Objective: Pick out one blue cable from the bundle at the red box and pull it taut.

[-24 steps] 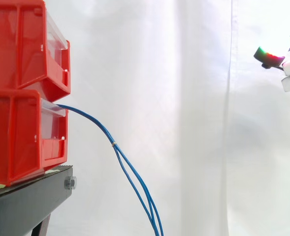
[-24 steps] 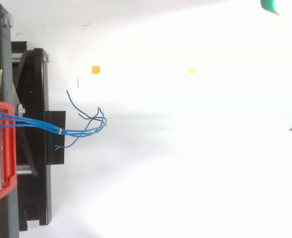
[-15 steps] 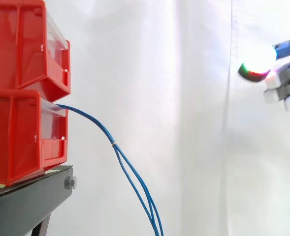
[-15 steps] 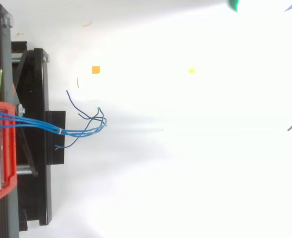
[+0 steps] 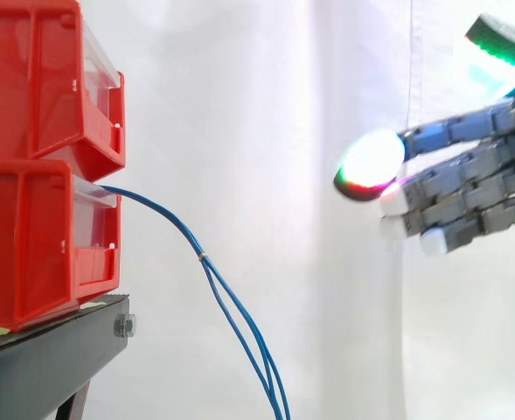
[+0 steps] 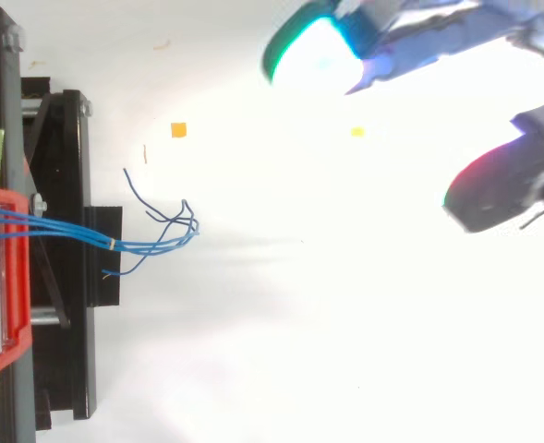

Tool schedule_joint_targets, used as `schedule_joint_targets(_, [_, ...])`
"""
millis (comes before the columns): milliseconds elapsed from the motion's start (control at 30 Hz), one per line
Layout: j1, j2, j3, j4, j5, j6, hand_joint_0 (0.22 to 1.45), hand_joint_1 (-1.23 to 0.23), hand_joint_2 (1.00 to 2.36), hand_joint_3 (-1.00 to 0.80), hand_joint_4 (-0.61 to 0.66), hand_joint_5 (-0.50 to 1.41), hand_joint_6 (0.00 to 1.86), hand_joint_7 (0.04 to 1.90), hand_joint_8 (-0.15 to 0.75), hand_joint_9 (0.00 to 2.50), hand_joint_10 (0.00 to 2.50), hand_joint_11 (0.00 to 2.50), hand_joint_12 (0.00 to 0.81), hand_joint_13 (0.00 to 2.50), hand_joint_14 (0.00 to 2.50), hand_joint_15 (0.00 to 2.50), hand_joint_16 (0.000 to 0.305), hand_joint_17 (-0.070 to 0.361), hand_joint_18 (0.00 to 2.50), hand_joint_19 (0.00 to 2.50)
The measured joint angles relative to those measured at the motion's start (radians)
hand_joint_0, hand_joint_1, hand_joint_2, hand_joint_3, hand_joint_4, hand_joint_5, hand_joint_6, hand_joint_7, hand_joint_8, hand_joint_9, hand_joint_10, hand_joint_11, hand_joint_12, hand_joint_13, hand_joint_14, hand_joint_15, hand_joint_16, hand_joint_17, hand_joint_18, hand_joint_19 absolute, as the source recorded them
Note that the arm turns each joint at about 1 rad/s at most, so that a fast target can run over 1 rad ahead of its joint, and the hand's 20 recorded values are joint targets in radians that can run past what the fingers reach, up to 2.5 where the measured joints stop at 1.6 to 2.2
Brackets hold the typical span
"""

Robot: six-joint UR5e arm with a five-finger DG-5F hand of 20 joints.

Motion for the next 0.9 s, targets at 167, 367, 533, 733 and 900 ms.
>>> schedule_joint_targets(167, [0.015,-0.044,0.029,0.006,0.013,0.016,0.49,-0.6,1.0,-0.5,0.16,-0.21,0.5,0.61,0.232,0.7,0.0,0.03,0.292,0.53,0.0,0.04,0.047,0.107,0.45,0.42])
schedule_joint_targets(367, [0.037,-0.063,0.035,0.022,0.07,-0.025,0.5,-0.6,1.0,-0.5,0.16,-0.21,0.5,0.61,0.233,0.72,0.0,0.05,0.293,0.54,0.0,0.06,0.047,0.105,0.46,0.42])
schedule_joint_targets(533, [0.049,-0.124,0.046,0.052,0.095,-0.01,0.5,-0.6,1.0,-0.5,0.17,-0.21,0.5,0.62,0.235,0.73,0.0,0.06,0.295,0.55,0.0,0.06,0.047,0.105,0.46,0.42])
schedule_joint_targets(733, [0.054,-0.203,0.095,0.075,0.095,0.032,0.5,-0.6,1.0,-0.5,0.17,-0.2,0.5,0.62,0.237,0.73,0.0,0.07,0.296,0.56,0.0,0.08,0.047,0.105,0.47,0.42])
schedule_joint_targets(900, [0.055,-0.253,0.129,0.083,0.089,0.05,0.5,-0.6,1.0,-0.5,0.17,-0.2,0.5,0.62,0.237,0.74,0.0,0.08,0.298,0.57,0.0,0.08,0.047,0.106,0.47,0.43])
